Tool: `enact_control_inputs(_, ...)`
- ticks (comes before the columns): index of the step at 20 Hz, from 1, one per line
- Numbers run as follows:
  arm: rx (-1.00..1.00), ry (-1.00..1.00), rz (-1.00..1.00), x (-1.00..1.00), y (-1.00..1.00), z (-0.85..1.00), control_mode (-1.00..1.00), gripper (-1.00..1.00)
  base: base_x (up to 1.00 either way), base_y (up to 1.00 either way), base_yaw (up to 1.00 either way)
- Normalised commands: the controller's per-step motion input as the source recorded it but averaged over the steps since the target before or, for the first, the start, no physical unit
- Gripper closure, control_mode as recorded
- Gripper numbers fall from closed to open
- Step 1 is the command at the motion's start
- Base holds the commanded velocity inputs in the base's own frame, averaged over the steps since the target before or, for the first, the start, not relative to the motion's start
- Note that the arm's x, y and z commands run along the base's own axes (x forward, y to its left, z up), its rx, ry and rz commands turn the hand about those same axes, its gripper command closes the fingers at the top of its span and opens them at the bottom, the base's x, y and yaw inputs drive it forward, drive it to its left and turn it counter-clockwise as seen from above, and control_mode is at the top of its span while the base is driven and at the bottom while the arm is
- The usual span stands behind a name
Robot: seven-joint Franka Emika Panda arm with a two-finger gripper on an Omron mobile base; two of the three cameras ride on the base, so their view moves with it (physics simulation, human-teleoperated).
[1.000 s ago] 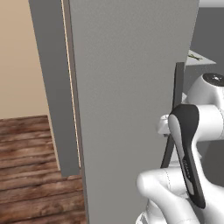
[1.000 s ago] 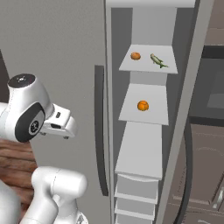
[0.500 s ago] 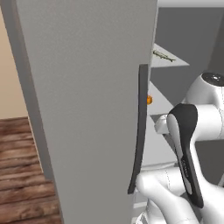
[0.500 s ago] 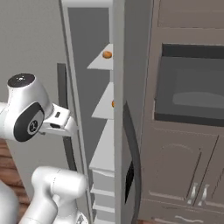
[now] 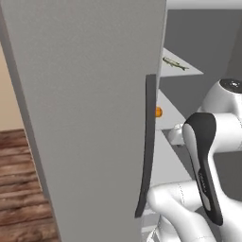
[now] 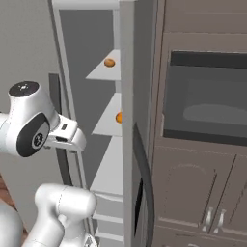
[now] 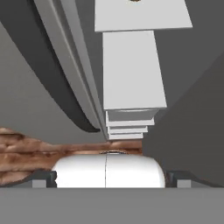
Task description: Take the tangerine, orange, and fish from the freezer and place them in the bowl on the counter.
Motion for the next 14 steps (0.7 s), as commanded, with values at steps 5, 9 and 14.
enact_control_inputs(5, 0.00, 0.00, 0.00, 0.00, 0.00, 0.00, 1.00, -1.00, 0.51, -0.29, -0.01)
enact_control_inputs(9, 0.00, 0.00, 0.00, 0.00, 0.00, 0.00, 1.00, -1.00, 0.18, -0.64, -0.11)
enact_control_inputs(14, 0.00, 0.00, 0.00, 0.00, 0.00, 0.00, 1.00, -1.00, 0.35, -0.57, -0.07)
